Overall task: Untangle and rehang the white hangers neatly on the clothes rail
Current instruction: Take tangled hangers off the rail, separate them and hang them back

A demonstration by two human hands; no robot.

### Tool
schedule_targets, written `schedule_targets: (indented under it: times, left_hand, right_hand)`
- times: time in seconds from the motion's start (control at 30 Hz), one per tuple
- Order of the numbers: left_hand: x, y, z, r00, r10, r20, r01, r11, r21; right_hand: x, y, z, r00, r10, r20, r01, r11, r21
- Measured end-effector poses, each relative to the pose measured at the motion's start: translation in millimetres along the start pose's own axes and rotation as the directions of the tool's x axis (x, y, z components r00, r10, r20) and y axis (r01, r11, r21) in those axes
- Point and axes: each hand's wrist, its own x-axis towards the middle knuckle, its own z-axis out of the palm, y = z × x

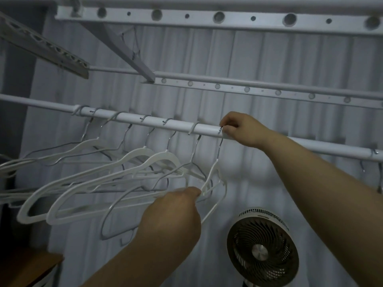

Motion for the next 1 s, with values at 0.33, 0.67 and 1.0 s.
schedule_targets:
  times: [0.33, 0.67, 1.0]
  left_hand:
    - [-5, 31, -5, 0.943, 0.297, -0.153, -0.315, 0.943, -0.110]
    - [-26, 125, 56, 0.975, 0.222, 0.008, -0.179, 0.808, -0.562]
    - [-60, 220, 112, 0.966, 0.168, 0.196, 0.002, 0.753, -0.658]
  right_hand:
    - [-38, 17, -45, 0.988, 0.084, -0.131, -0.107, 0.979, -0.175]
    - [-126, 110, -147, 0.929, 0.327, -0.177, -0.368, 0.874, -0.318]
    - [-145, 172, -162, 0.953, 0.304, -0.011, -0.298, 0.923, -0.242]
